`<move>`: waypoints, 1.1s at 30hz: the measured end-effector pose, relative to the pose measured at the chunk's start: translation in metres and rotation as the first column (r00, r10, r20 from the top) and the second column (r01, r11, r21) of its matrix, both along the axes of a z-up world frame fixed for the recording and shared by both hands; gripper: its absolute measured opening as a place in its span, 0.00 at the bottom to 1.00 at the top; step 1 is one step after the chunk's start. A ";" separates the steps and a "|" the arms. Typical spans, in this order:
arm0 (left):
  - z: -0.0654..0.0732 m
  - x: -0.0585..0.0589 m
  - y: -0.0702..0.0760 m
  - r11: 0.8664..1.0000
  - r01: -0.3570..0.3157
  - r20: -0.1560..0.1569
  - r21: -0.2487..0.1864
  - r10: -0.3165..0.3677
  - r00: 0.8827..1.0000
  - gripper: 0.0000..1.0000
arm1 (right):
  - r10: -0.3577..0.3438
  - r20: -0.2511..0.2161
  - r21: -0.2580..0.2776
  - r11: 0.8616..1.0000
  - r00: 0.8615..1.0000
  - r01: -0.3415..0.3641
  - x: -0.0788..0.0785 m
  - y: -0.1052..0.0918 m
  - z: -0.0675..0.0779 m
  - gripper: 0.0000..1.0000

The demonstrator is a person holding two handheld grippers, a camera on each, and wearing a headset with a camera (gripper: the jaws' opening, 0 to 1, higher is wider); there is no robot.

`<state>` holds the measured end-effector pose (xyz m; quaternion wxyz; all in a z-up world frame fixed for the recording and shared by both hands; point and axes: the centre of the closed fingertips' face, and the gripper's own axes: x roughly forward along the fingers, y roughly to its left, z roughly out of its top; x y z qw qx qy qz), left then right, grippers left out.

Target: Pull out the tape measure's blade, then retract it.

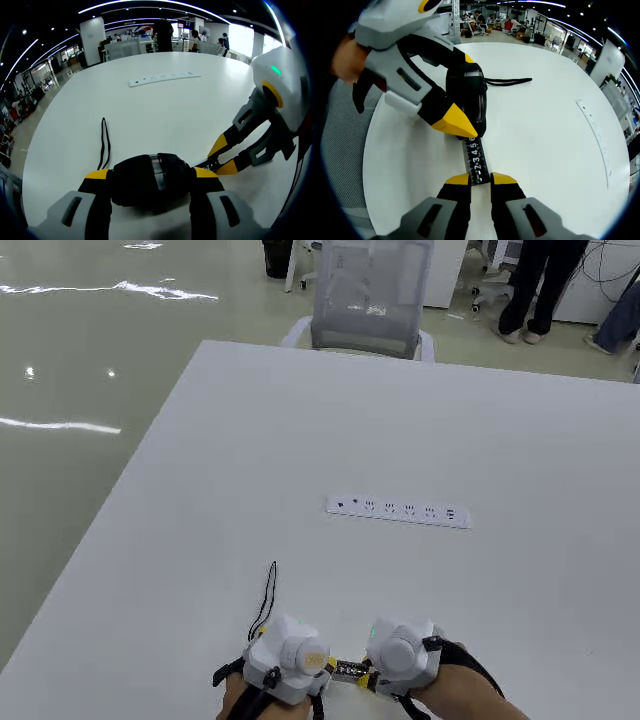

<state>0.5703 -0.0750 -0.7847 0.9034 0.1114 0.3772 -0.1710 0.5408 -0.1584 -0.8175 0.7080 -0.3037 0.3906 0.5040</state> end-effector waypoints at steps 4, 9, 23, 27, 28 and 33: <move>0.000 0.000 0.000 1.000 0.000 -0.001 0.000 0.000 1.000 0.60 | 0.001 -0.001 0.004 1.000 1.000 -0.001 0.001 0.003 0.000 0.12; 0.000 0.000 0.000 1.000 -0.001 -0.003 0.001 0.001 1.000 0.60 | 0.000 -0.001 0.006 1.000 1.000 0.000 0.000 0.006 0.001 0.12; -0.001 0.000 0.000 1.000 -0.001 -0.005 0.001 0.001 1.000 0.60 | 0.003 -0.010 0.031 1.000 1.000 -0.003 0.001 0.018 0.000 0.12; -0.001 0.000 0.000 1.000 -0.002 -0.004 0.000 0.002 1.000 0.60 | -0.001 -0.010 0.032 0.999 1.000 0.002 0.001 0.020 0.000 0.12; -0.001 0.000 0.000 1.000 -0.001 -0.004 -0.001 0.001 1.000 0.60 | 0.001 -0.010 0.033 0.999 1.000 0.000 0.001 0.021 0.000 0.12; -0.001 0.000 0.000 1.000 -0.002 -0.004 -0.002 0.002 1.000 0.60 | 0.002 -0.006 0.036 0.999 1.000 -0.001 0.001 0.023 0.000 0.12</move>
